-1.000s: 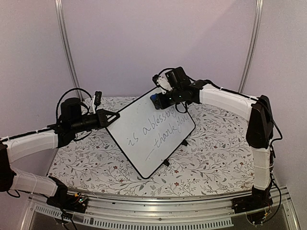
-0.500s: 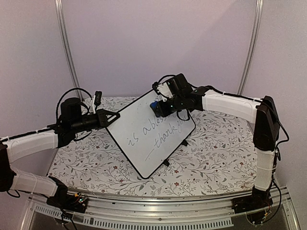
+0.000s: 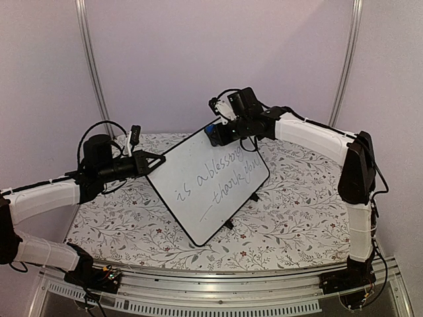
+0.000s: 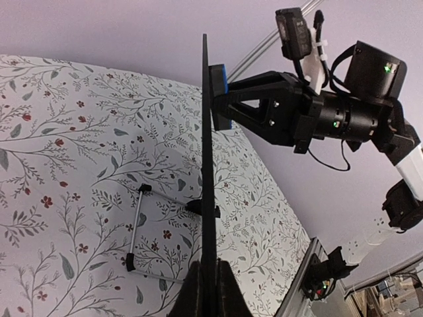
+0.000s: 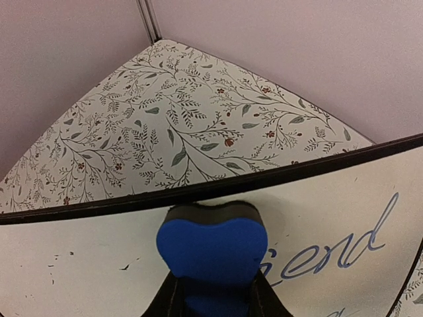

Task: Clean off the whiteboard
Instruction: Erase the whiteboard on the whiteboard stand.

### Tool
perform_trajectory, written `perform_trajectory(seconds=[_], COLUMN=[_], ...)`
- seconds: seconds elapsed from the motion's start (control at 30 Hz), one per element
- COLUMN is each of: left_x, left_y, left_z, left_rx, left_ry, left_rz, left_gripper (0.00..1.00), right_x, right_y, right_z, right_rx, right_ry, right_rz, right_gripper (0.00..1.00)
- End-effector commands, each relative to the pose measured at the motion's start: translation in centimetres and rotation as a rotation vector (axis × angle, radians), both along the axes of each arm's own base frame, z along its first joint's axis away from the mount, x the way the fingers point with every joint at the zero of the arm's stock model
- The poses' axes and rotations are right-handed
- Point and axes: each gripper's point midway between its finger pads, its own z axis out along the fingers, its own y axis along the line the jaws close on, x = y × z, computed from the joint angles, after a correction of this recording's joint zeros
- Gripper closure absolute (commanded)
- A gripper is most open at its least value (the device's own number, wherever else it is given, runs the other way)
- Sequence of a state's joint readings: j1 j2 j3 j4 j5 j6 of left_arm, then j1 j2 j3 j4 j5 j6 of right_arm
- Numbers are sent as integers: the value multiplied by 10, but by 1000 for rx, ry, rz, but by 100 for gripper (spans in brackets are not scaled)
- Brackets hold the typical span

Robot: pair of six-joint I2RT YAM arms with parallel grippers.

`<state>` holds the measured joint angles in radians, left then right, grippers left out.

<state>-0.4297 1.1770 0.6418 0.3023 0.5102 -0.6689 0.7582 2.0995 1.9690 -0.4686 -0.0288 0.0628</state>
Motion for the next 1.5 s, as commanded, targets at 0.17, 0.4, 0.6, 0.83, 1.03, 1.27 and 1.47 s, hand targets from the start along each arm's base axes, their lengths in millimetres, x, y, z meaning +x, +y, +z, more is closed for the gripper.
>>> perform_trajectory(seconds=[0.17, 0.4, 0.6, 0.83, 1.03, 1.27, 1.47], left_x=[-25, -25, -25, -25, -24, -25, -25], left_y=[-18, -18, -19, -19, -18, -19, -18], left_z=[44, 44, 42, 41, 42, 43, 43], left_rx=[-60, -62, -62, -60, -60, -62, -63], left_ry=[-164, -163, -159, -156, -159, -162, -163], left_rz=[-149, -151, -150, -151, -149, -152, -152], left_gripper=[100, 100, 100, 100, 100, 100, 100], right_x=[-3, -26, -24, -6, 11, 14, -7], right_y=[-28, -57, -53, -30, -21, -35, -48], right_z=[-70, -93, -79, -50, -40, -66, -86], right_rx=[-158, -190, -159, -104, -90, -106, -128], right_ry=[94, 138, 121, 72, 48, 106, 151], right_rz=[-46, -44, -33, -5, 0, -15, 1], right_gripper=[100, 100, 100, 100, 100, 100, 100])
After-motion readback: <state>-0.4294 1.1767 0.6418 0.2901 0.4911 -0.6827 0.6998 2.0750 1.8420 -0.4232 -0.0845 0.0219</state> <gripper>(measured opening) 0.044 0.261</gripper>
